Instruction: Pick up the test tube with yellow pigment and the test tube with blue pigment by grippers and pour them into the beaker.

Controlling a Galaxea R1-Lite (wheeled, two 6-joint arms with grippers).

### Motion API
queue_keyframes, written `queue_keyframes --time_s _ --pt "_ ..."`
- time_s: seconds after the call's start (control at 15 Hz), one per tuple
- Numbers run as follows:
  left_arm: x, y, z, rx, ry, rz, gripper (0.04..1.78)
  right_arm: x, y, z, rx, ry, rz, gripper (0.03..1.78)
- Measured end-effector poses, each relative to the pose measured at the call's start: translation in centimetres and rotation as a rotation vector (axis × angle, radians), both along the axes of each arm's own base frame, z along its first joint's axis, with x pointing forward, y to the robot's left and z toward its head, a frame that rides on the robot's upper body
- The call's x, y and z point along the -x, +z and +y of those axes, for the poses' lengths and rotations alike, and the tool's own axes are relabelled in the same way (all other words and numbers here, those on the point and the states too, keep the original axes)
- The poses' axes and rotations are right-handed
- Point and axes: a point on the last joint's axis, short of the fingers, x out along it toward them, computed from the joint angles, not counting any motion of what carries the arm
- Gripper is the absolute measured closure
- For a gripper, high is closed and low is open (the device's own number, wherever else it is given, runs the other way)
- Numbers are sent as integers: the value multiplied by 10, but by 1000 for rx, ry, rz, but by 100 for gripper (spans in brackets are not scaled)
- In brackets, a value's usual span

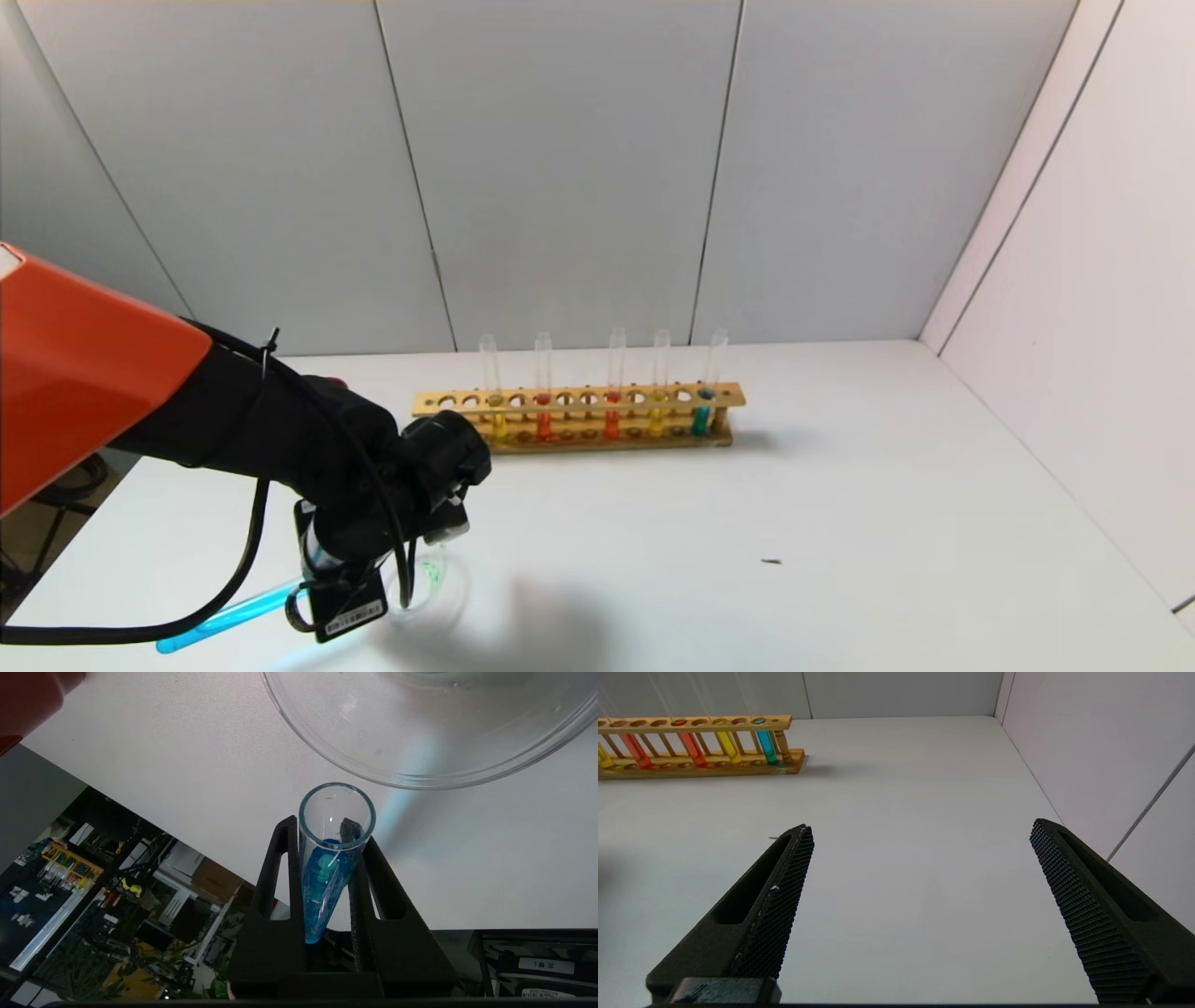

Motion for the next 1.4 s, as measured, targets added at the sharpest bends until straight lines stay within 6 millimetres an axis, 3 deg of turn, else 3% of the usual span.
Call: queue_keyframes --time_s 1.4 --pt "-7 4 -22 -188 -55 215 150 0 0 0 0 0 0 11"
